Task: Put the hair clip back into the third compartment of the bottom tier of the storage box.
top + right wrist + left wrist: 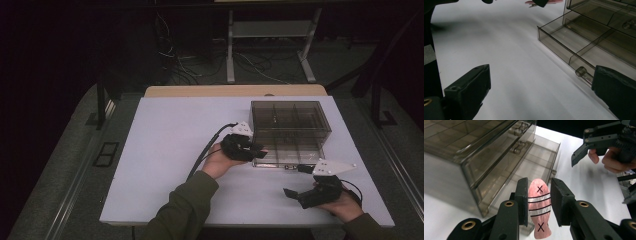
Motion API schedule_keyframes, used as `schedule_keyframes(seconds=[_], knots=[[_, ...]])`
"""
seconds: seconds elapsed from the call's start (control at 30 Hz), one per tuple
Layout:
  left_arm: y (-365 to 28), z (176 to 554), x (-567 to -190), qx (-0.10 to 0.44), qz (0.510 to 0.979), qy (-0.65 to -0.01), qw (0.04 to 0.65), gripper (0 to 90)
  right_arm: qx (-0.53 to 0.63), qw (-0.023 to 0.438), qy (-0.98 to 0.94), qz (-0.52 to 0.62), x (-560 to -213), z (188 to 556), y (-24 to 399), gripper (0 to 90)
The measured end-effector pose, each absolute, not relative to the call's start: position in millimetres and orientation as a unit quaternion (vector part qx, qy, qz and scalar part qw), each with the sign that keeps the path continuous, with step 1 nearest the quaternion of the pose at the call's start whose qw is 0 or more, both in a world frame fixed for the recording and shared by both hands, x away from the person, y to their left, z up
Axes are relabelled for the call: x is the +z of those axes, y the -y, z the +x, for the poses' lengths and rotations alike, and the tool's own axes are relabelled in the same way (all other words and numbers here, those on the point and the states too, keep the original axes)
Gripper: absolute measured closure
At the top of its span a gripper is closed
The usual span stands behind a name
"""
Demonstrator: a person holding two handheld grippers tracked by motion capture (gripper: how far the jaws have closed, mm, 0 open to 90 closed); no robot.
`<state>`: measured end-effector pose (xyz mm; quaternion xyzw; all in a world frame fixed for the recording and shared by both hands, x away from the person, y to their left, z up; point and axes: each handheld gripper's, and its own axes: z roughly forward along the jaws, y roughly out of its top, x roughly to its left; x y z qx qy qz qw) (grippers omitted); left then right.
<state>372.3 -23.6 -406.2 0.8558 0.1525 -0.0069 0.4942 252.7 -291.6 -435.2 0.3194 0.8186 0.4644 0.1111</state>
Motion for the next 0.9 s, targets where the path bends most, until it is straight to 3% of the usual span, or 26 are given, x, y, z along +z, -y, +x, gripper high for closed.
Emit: schedule_keyframes(seconds=[0.9], knots=[[90, 387, -404, -0.013, 0.858, -0.119, 0.5, 67.3, 0.466, 0.108, -0.82, 0.316, -435, 253, 291, 1.6]])
